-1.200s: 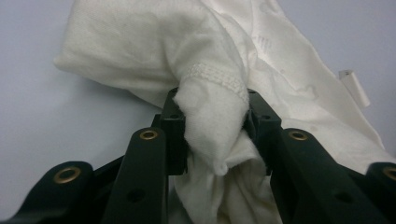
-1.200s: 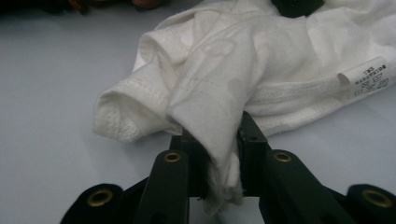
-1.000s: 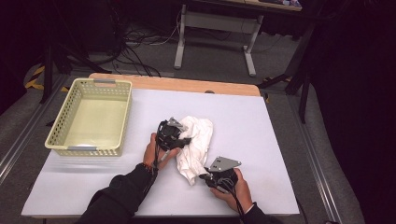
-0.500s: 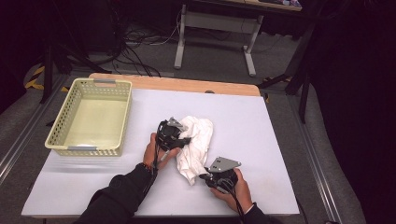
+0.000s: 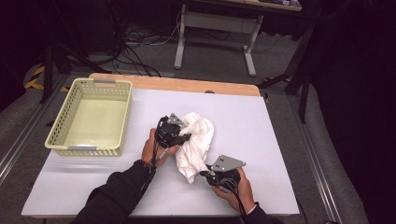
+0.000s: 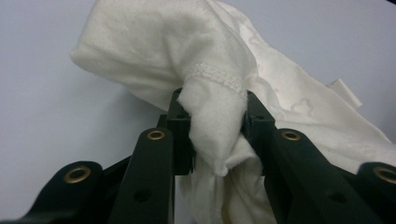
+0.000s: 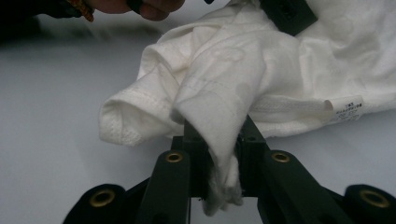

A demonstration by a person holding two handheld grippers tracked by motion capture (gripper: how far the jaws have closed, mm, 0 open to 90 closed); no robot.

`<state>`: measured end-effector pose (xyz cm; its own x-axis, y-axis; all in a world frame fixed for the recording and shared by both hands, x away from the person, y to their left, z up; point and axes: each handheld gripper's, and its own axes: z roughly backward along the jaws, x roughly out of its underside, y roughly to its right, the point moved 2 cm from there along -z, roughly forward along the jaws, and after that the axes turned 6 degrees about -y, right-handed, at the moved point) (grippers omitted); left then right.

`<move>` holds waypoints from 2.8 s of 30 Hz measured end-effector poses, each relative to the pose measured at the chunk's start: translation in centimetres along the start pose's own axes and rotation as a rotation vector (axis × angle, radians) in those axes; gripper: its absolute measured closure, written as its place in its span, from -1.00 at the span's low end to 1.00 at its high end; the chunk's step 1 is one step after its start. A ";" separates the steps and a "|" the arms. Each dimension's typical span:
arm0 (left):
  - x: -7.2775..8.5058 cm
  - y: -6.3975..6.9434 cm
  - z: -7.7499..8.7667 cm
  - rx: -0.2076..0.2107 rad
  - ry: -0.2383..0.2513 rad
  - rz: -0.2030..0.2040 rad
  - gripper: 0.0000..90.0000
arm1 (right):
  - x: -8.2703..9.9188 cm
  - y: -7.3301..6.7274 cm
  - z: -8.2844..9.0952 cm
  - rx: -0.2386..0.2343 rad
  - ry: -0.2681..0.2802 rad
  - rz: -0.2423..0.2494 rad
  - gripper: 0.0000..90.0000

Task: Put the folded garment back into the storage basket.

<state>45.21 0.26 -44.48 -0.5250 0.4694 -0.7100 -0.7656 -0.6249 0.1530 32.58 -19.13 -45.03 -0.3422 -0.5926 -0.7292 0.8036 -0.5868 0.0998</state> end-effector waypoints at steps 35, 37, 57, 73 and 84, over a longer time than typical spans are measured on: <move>-3.3 -2.5 7.0 -0.126 0.028 -0.053 0.58 | -6.5 -0.2 -0.4 0.005 0.103 0.076 0.75; -3.5 -2.7 7.5 -0.136 0.032 -0.055 0.58 | -7.2 -0.3 -0.6 0.001 0.106 0.085 0.75; -2.9 -5.6 12.2 -0.202 0.038 -0.029 0.58 | -12.5 -1.5 -1.8 -0.028 0.134 0.148 0.75; -1.0 -8.6 15.5 -0.261 0.022 0.001 0.58 | -16.2 -3.8 -5.0 -0.057 0.138 0.198 0.75; 0.6 -10.7 17.6 -0.293 0.035 0.038 0.57 | -18.2 -5.2 -7.1 -0.076 0.158 0.203 0.74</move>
<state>46.55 18.20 -34.50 -0.5345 0.4234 -0.7315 -0.6026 -0.7977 -0.0214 38.13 -1.38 -37.13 -0.0949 -0.5969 -0.7967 0.8842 -0.4182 0.2080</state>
